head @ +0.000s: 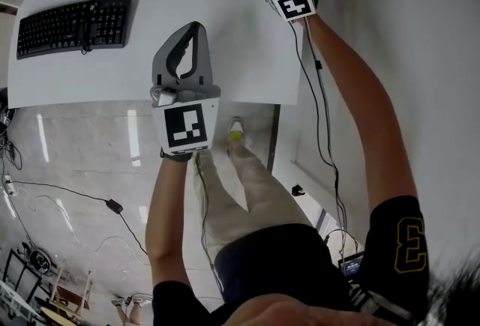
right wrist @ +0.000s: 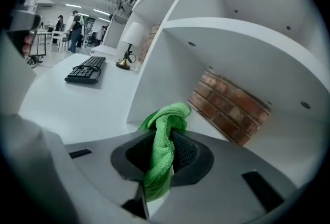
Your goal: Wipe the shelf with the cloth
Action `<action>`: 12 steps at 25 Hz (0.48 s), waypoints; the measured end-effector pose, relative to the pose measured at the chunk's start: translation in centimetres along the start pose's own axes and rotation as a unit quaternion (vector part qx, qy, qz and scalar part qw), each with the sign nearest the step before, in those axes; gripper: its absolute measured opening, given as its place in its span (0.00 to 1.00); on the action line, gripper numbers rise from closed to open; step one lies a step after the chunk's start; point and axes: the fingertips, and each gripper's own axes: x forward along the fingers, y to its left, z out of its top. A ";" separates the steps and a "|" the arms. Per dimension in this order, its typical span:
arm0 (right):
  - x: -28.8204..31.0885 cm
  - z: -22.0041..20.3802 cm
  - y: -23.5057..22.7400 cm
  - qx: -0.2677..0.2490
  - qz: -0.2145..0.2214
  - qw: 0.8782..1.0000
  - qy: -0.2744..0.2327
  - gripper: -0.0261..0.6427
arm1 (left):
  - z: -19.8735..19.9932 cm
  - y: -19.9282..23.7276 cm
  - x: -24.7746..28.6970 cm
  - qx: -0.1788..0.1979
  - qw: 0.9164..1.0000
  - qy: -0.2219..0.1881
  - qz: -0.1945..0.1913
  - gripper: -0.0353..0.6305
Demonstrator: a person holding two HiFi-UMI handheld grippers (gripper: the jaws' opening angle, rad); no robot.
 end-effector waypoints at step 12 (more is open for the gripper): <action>8.6 4.2 -0.1 -0.106 0.014 0.994 0.004 0.12 | -0.4 2.6 0.0 -0.004 1.000 0.022 0.012 0.08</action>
